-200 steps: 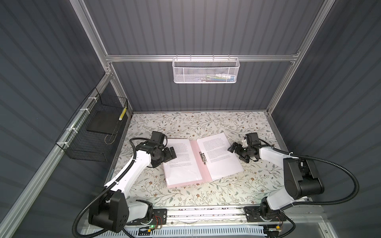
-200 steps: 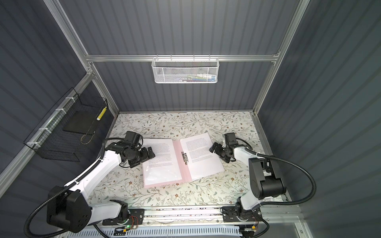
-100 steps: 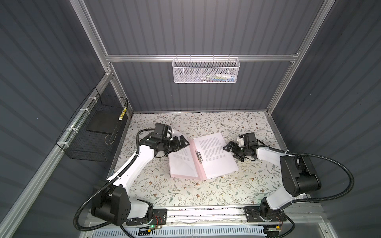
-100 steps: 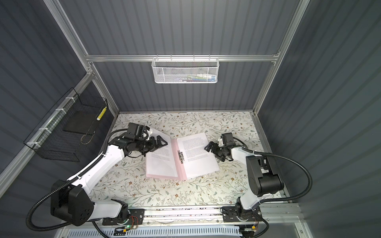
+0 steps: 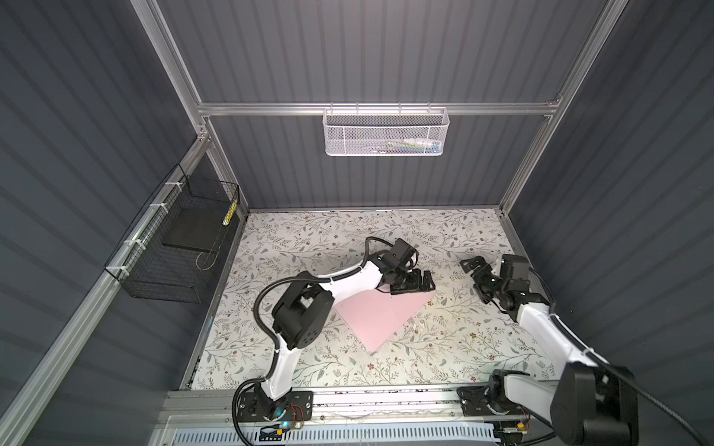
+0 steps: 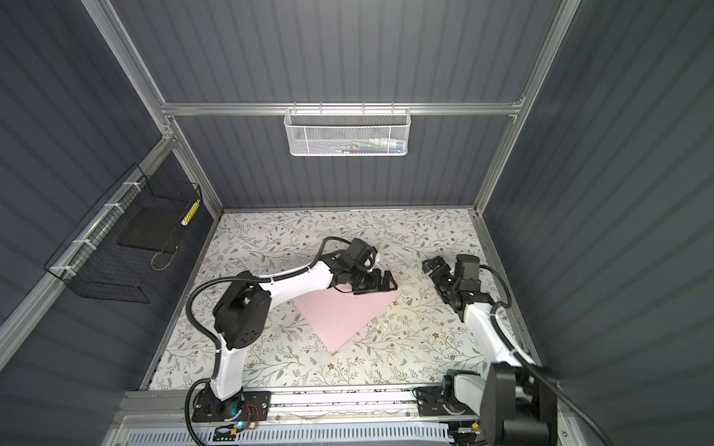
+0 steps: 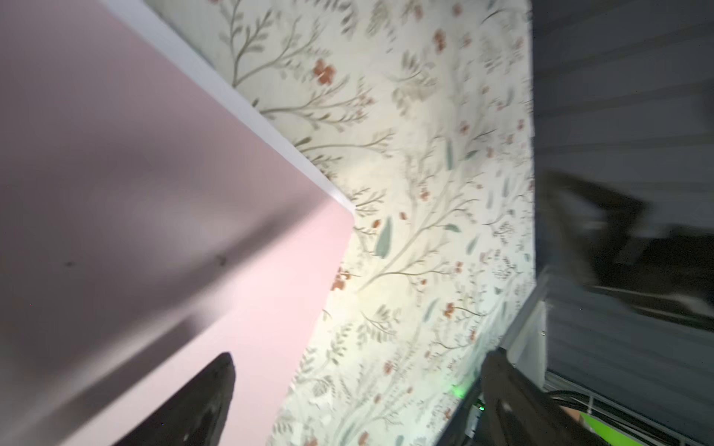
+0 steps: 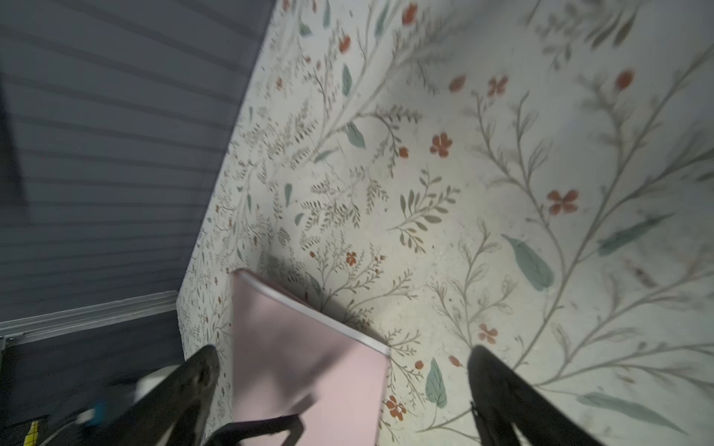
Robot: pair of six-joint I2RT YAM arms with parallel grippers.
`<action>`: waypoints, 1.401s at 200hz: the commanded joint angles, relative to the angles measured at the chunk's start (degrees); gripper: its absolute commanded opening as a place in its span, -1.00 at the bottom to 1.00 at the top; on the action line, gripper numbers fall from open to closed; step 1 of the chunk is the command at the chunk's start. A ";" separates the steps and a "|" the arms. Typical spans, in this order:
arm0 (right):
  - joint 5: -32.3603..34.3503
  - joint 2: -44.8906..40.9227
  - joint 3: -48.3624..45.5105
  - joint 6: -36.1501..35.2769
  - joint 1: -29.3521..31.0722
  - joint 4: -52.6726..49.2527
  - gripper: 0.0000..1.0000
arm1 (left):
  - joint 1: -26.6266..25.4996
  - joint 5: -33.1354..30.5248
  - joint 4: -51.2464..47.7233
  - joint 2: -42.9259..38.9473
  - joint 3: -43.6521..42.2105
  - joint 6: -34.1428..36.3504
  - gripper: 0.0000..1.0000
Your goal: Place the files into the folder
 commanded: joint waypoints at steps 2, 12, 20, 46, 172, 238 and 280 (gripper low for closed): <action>2.43 -5.53 2.91 -5.88 0.32 -9.09 0.98 | 0.73 2.03 0.82 1.72 0.80 -0.96 0.99; 3.57 -7.00 3.26 -6.97 0.34 -10.56 0.98 | 0.74 2.10 2.19 0.23 -0.33 -1.31 0.99; 3.39 -7.18 3.22 -7.49 0.31 -10.88 0.98 | 0.86 2.16 2.67 -0.97 -0.35 -1.31 0.99; -4.97 -5.55 1.59 -7.55 1.16 -9.87 0.98 | 1.87 2.70 -1.43 -3.87 4.11 0.95 0.99; 28.18 -16.60 -11.19 -34.27 4.10 8.12 0.98 | 18.48 -58.45 3.64 -48.47 -35.04 27.36 0.99; 24.79 8.76 -27.80 -44.70 2.52 67.55 0.98 | 31.32 -64.48 57.54 -48.09 -71.94 36.36 0.99; 15.35 21.00 -24.25 -43.36 -1.88 71.62 0.98 | 34.58 -54.13 85.30 -33.87 -75.49 44.86 0.99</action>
